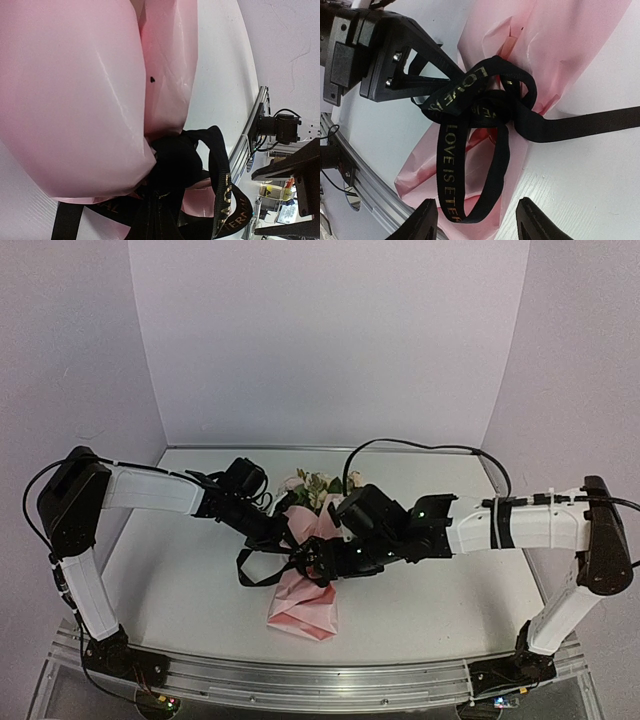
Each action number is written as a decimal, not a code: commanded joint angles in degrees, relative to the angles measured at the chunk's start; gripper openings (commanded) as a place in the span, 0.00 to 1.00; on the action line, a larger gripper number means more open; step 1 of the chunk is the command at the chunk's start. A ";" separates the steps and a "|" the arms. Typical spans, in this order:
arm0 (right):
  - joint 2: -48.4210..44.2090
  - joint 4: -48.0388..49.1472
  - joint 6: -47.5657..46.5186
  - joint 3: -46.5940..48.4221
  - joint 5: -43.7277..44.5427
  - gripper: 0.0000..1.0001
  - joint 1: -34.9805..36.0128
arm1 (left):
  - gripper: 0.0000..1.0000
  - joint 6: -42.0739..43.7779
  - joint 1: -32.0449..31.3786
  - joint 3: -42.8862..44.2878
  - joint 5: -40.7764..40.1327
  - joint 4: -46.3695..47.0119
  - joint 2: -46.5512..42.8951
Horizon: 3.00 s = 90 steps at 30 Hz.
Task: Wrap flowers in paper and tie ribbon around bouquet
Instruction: Cross the half-tied ribbon over the folded bouquet, then tie the half-tied ribbon around the folded bouquet.
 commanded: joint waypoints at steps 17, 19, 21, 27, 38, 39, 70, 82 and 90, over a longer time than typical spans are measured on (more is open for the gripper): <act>5.52 -13.10 2.12 8.60 8.18 0.13 2.30 | 0.00 -0.86 0.58 -1.25 -4.41 3.19 -4.78; 5.34 -14.54 1.71 9.24 9.43 0.06 2.23 | 0.00 -1.62 1.34 -2.92 -5.58 4.57 -6.52; 5.15 -15.79 1.20 9.57 10.51 0.04 2.29 | 0.00 -2.09 2.04 -4.41 -6.72 5.92 -8.20; 4.97 -19.49 -0.64 9.91 14.13 0.00 2.09 | 0.00 -2.55 3.44 -8.02 -11.03 8.75 -12.45; 4.39 -21.45 -5.53 8.45 19.22 0.00 0.59 | 0.00 -3.78 5.98 -12.52 -15.28 9.77 -15.46; 4.56 -21.54 -5.81 8.35 19.69 0.00 0.48 | 0.00 -4.17 6.35 -13.24 -15.42 9.91 -15.77; 13.85 -15.03 3.06 9.88 17.73 0.00 1.58 | 0.00 -11.66 17.71 -25.86 -14.90 13.99 -21.00; 5.10 -15.82 4.02 2.15 32.21 0.00 -0.56 | 0.00 -10.06 18.47 -25.15 -9.94 14.54 -17.78; 4.71 -13.60 7.74 -1.39 29.78 0.00 0.09 | 0.00 -11.13 19.87 -25.66 -10.87 14.33 -16.77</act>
